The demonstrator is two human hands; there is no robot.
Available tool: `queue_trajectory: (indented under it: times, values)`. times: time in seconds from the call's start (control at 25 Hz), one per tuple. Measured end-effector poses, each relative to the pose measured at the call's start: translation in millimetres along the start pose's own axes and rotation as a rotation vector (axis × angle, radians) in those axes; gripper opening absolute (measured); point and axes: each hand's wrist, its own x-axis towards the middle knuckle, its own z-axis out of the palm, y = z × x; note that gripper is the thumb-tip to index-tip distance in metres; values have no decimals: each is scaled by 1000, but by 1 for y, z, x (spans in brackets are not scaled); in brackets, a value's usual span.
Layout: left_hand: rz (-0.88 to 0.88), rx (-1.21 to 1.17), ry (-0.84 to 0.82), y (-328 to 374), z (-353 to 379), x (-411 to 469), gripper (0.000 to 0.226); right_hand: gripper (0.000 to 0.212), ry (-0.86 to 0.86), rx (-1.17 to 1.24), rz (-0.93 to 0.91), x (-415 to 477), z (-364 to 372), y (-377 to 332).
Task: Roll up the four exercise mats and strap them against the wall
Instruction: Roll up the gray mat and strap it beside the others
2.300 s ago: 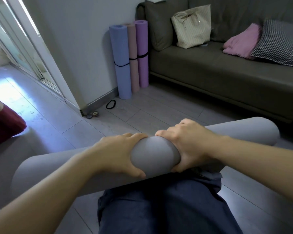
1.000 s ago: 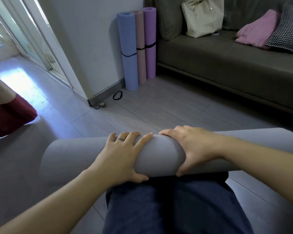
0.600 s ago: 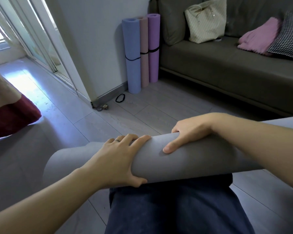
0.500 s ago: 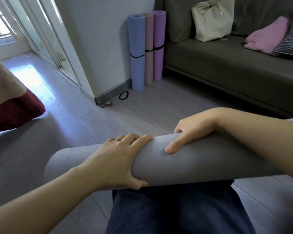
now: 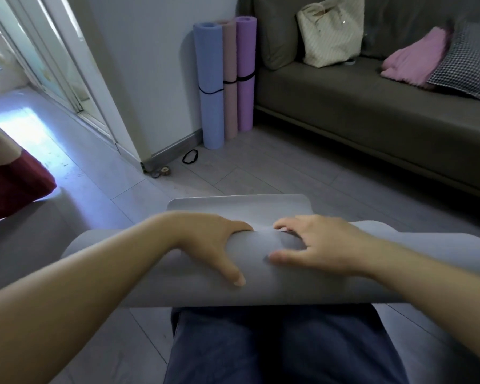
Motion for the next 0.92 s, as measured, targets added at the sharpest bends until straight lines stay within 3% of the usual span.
queue_trajectory:
  times: [0.12,0.24,0.32,0.44,0.52,0.64,0.84,0.92]
  values:
    - [-45,-126,-250,-11,-27,29,89,119,150,-311,-108,-6,30,-6]
    - [-66,-176,-331,-12,-36,37,98,129,307,-394,-125,4,49,5]
    - [-70,-104,-223,-11,-35,28,95,121,251,-359,-133,9,43,6]
    - [-71,-90,166,-10,-17,3,85,115,203,-306,-145,18,28,6]
    - [-77,94,357,-5,9,-12,89,113,124,-250,-128,27,14,4]
    - [-107,374,491,-2,37,-15,108,107,26,-219,-148,36,-7,-1]
    - [-45,424,729,6,22,-42,106,99,60,-268,-218,14,-48,-13]
    - [-33,416,689,16,26,-52,104,98,13,-278,-235,1,-48,-16]
